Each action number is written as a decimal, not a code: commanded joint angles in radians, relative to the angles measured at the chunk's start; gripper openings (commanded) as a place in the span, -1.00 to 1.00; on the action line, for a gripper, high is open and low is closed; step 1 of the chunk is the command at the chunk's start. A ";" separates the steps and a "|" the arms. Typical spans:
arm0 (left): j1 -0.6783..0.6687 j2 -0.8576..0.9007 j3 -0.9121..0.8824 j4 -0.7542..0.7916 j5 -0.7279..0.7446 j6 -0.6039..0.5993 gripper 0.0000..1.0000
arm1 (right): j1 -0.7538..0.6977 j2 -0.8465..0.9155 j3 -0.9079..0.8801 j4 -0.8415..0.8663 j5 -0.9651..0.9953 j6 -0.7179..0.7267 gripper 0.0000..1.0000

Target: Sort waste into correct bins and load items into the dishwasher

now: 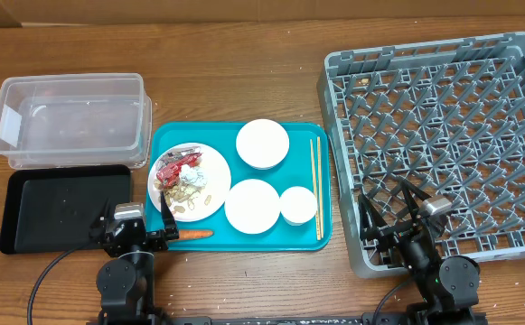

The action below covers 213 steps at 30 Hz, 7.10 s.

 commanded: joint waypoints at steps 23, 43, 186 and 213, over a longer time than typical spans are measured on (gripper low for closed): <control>0.005 -0.009 -0.003 0.002 0.012 0.012 1.00 | 0.003 -0.004 -0.010 0.006 0.005 -0.004 1.00; 0.005 -0.009 -0.003 0.003 0.016 0.012 1.00 | 0.003 -0.004 -0.010 0.010 0.034 0.048 1.00; -0.055 1.518 0.959 -0.533 0.089 -0.492 -0.93 | -0.310 1.073 1.083 -1.025 0.154 0.065 1.00; 0.063 1.501 1.420 -0.631 -0.157 -0.389 -0.92 | -0.310 1.073 1.083 -1.018 0.154 0.064 1.00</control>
